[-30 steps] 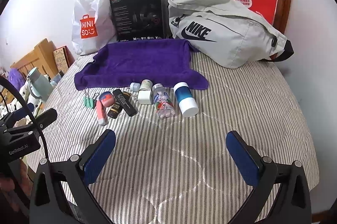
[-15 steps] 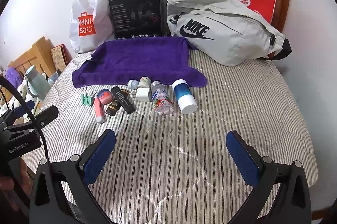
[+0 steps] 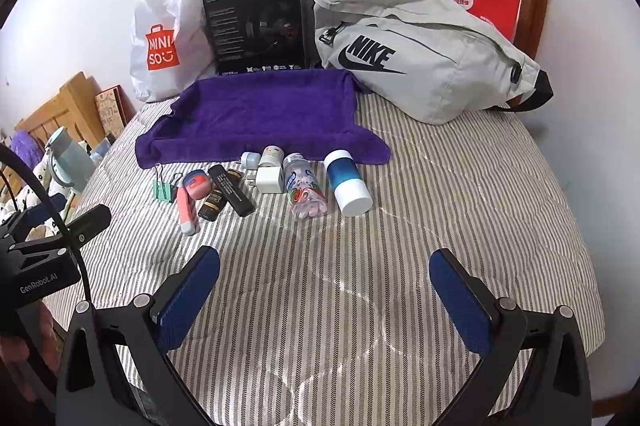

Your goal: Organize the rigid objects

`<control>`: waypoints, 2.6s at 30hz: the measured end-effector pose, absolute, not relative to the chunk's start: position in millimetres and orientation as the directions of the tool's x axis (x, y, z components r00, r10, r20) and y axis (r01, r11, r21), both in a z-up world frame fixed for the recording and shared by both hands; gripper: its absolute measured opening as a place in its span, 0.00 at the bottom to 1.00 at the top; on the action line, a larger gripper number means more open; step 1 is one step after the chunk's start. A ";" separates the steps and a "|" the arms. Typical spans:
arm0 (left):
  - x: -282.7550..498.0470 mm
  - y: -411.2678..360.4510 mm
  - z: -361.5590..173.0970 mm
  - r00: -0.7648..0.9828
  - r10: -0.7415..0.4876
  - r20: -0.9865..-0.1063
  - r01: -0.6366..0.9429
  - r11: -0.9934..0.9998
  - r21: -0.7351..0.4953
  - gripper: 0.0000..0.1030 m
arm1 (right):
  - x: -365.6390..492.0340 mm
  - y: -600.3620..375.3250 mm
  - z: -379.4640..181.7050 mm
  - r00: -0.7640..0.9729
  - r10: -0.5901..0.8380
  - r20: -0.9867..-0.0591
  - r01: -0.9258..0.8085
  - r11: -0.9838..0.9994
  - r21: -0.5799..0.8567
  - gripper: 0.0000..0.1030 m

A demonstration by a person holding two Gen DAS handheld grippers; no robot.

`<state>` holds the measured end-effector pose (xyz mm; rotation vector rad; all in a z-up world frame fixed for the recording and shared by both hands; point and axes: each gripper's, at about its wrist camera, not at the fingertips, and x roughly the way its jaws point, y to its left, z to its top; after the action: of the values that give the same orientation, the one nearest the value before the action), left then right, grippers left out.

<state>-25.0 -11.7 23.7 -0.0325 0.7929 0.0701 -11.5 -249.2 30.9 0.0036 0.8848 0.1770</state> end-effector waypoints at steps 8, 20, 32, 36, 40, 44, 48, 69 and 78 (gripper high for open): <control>-23.7 -11.4 26.9 0.705 0.050 -0.708 -0.072 0.997 0.000 1.00 | -11.1 -248.7 33.3 0.624 0.157 -0.766 -0.156 0.985 0.075 1.00; -14.6 -7.8 21.5 0.696 0.059 -0.715 -0.077 0.997 0.007 1.00 | -4.4 -247.7 29.2 0.615 0.159 -0.772 -0.159 0.984 0.076 1.00; 22.2 22.8 -19.2 0.657 0.097 -0.748 -0.130 0.991 0.015 1.00 | 19.4 -254.1 5.4 0.586 0.153 -0.795 -0.156 0.985 0.075 1.00; 39.3 33.1 -37.1 0.632 0.101 -0.769 -0.137 0.990 0.017 1.00 | 27.3 -255.5 -5.2 0.566 0.155 -0.809 -0.155 0.985 0.080 1.00; 57.0 37.9 -54.8 0.608 0.108 -0.787 -0.127 0.991 0.038 1.00 | 33.6 -255.9 -15.6 0.550 0.149 -0.822 -0.155 0.985 0.075 1.00; 72.2 41.4 -69.5 0.586 0.095 -0.805 -0.108 0.993 0.039 0.99 | 42.3 -257.0 -24.6 0.541 0.135 -0.830 -0.157 0.986 0.058 1.00; 82.8 40.1 -80.2 0.576 0.096 -0.811 -0.087 0.995 0.056 0.97 | 53.5 -260.9 -33.0 0.531 0.140 -0.836 -0.169 0.984 0.058 1.00; 94.1 34.0 -82.2 0.608 -0.008 -0.794 0.017 1.000 0.002 0.38 | 137.4 -270.0 -68.7 0.506 0.144 -0.850 -0.182 0.982 0.057 0.92; 96.0 34.2 -81.9 0.605 -0.011 -0.796 0.013 1.000 -0.005 0.38 | 157.3 -255.2 -89.3 0.473 0.172 -0.864 -0.265 0.963 0.047 0.72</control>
<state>96.0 34.2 -81.9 0.0016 0.9214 -0.0139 157.3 -255.2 -89.3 -0.0984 1.0447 0.2679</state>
